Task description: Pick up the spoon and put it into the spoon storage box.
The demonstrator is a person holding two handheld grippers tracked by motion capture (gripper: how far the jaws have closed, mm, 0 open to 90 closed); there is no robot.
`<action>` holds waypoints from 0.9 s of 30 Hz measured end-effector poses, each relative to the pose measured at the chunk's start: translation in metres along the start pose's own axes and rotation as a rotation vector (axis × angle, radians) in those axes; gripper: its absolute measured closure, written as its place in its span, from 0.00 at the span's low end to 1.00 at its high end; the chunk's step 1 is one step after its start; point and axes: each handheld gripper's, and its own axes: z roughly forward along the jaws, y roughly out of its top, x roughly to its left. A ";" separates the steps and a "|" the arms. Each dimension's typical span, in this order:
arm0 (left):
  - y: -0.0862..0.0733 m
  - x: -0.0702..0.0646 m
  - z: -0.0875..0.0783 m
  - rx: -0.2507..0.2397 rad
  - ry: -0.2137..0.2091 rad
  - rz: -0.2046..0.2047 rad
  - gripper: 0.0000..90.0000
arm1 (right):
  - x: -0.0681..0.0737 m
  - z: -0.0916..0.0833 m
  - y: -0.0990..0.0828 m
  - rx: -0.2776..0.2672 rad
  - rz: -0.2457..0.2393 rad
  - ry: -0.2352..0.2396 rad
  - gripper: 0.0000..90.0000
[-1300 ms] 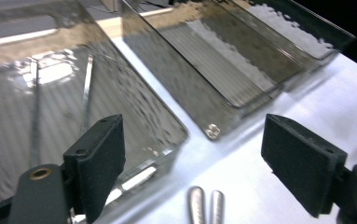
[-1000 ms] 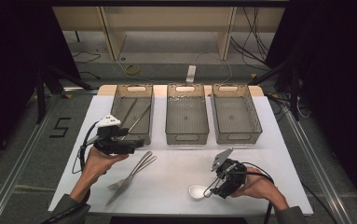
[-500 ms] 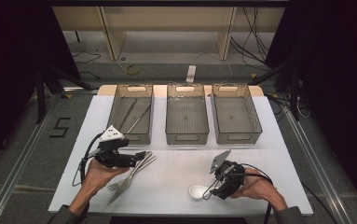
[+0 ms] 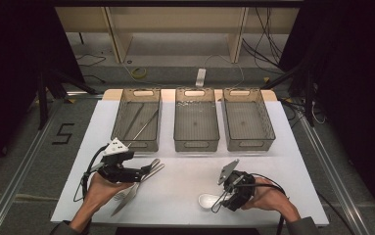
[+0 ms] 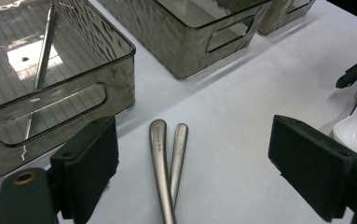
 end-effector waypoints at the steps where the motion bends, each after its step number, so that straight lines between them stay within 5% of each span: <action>1: 0.000 0.000 0.000 0.000 0.001 0.001 0.17 | -0.001 0.001 0.000 -0.007 -0.019 -0.010 0.38; 27: -0.002 -0.006 0.000 -0.023 -0.022 0.004 0.17 | 0.002 0.004 0.001 0.021 -0.029 0.019 0.56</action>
